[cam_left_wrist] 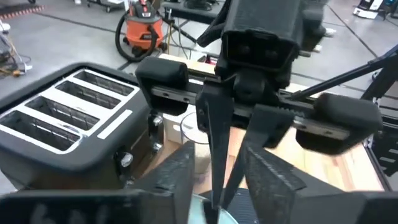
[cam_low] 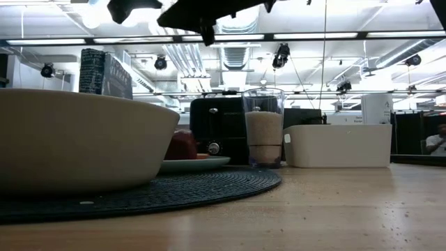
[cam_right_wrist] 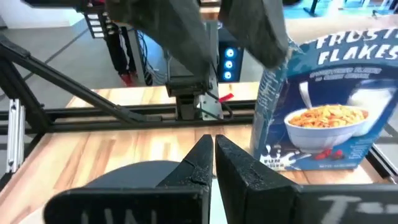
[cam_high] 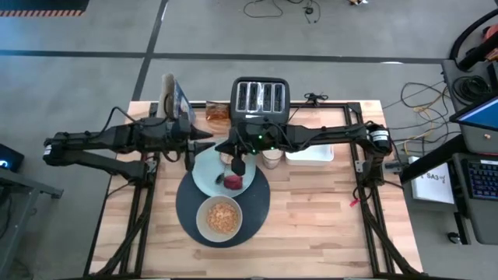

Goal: Arrange a breakfast setting
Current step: Put the black spoon on the blue table mat to the right of the gray bowl

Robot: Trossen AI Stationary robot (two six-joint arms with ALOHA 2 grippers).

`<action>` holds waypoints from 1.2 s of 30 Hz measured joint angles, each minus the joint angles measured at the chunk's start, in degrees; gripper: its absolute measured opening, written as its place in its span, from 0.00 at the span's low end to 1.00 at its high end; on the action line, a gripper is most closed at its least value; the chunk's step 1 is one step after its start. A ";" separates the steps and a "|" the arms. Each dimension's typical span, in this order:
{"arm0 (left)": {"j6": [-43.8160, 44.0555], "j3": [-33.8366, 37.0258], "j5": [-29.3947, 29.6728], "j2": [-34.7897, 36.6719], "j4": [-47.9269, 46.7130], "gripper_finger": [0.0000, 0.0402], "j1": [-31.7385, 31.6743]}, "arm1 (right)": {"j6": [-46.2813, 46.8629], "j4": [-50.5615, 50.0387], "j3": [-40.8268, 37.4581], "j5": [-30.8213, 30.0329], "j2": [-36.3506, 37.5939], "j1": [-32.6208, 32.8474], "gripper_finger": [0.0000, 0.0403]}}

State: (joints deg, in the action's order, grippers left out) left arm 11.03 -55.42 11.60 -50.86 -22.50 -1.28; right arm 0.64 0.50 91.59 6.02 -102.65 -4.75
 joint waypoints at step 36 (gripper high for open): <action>-0.52 16.02 0.26 13.69 1.33 0.40 3.17 | -8.91 -35.99 -5.00 -7.96 -4.82 2.14 0.31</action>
State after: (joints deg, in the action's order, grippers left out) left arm 10.52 -39.40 11.86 -37.18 -21.17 1.89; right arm -8.27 -35.48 86.59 -1.93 -107.46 -2.61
